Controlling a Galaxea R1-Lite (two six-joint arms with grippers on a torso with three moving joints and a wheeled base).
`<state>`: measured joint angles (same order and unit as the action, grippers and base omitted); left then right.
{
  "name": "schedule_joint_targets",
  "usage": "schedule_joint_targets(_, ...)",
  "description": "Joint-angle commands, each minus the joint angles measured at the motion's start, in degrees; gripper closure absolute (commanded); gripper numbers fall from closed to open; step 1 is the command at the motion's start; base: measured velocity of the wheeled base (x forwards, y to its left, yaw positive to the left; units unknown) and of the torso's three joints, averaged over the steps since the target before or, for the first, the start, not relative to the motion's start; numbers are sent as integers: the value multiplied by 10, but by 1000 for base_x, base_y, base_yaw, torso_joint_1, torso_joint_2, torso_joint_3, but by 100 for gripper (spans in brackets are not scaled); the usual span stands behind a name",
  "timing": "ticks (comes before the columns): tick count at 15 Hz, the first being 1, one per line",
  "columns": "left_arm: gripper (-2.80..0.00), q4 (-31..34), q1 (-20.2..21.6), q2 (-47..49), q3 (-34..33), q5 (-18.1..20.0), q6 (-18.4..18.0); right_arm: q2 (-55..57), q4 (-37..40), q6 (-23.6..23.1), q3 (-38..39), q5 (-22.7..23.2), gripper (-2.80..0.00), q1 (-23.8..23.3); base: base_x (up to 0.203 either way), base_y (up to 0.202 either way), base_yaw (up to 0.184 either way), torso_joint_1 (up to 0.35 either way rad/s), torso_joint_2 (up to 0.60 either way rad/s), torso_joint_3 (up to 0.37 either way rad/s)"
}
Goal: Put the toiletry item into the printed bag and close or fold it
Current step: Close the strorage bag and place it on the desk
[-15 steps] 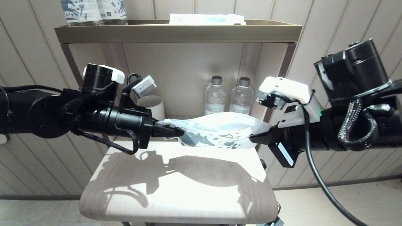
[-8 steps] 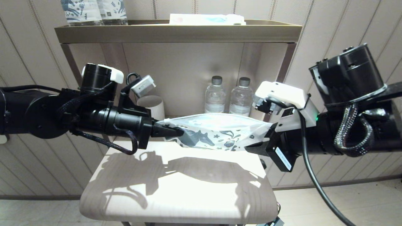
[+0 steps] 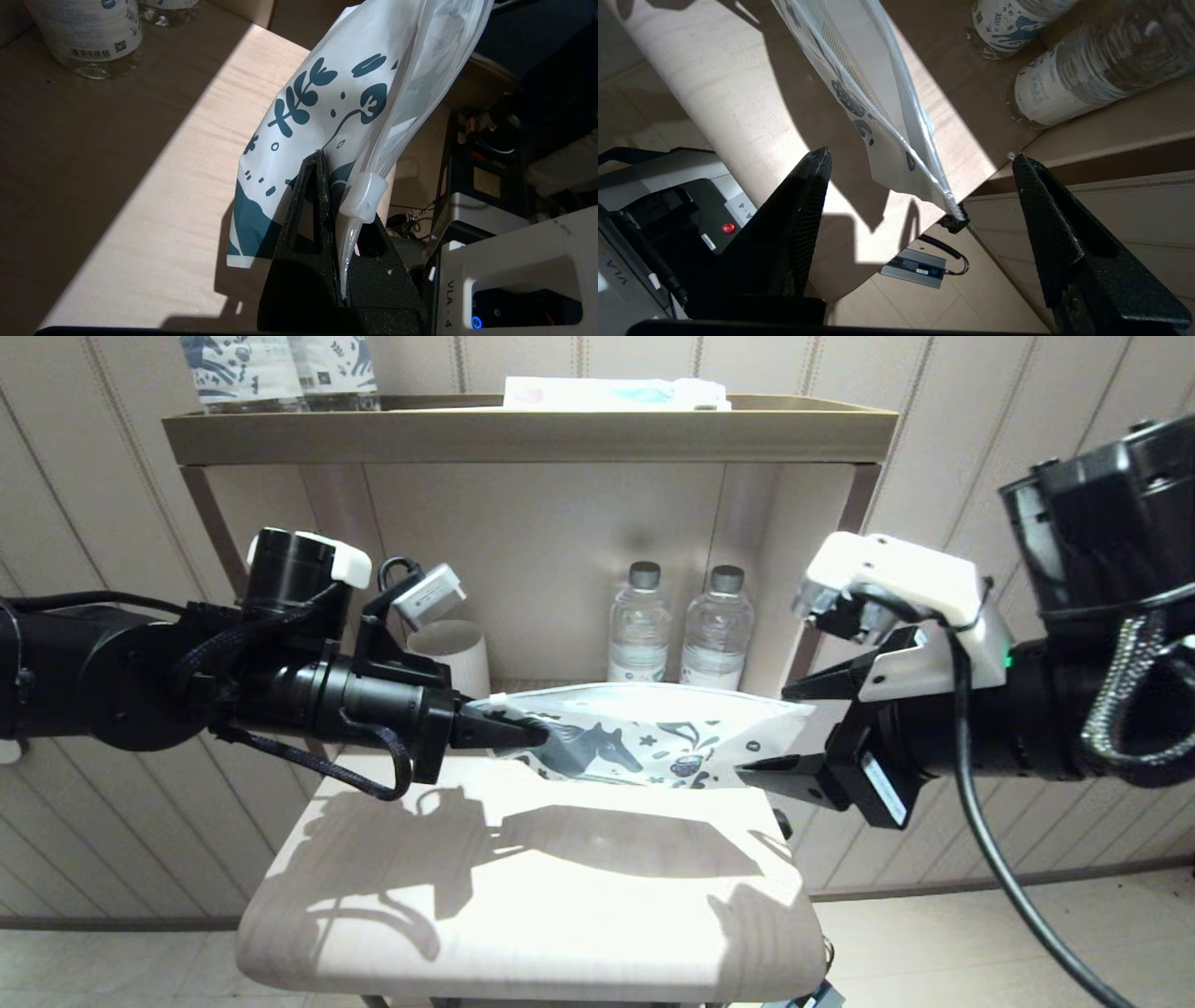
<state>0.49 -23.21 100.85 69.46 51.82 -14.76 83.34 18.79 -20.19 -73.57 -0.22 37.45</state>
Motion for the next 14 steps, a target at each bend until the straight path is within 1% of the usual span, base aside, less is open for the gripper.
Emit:
schedule_joint_targets(1,0,1,-2,1,0,2,-1,-22,2,-2,-6,0,-280,1,0,0,0,0,0,0)
schedule_joint_targets(2,0,9,-2,2,2,2,-1,-22,2,-2,-15,0,-280,1,0,0,0,0,0,0)
schedule_joint_targets(5,0,63,-4,2,26,1,-3,-10,1,-2,-42,5,-280,6,0,0,0,0,0,0)
schedule_joint_targets(8,0,96,-4,7,48,0,-3,41,1,5,-94,11,-280,42,0,0,0,0,0,0)
schedule_joint_targets(11,0,154,-5,12,81,-4,-10,102,-2,23,-152,14,-280,80,0,0,0,0,0,0)
schedule_joint_targets(12,0,173,-5,13,94,-4,-11,117,-2,28,-173,21,-280,89,0,0,0,0,0,0)
schedule_joint_targets(14,0,218,-5,16,120,-4,-12,150,-2,49,-212,53,-280,105,0,0,0,0,0,0)
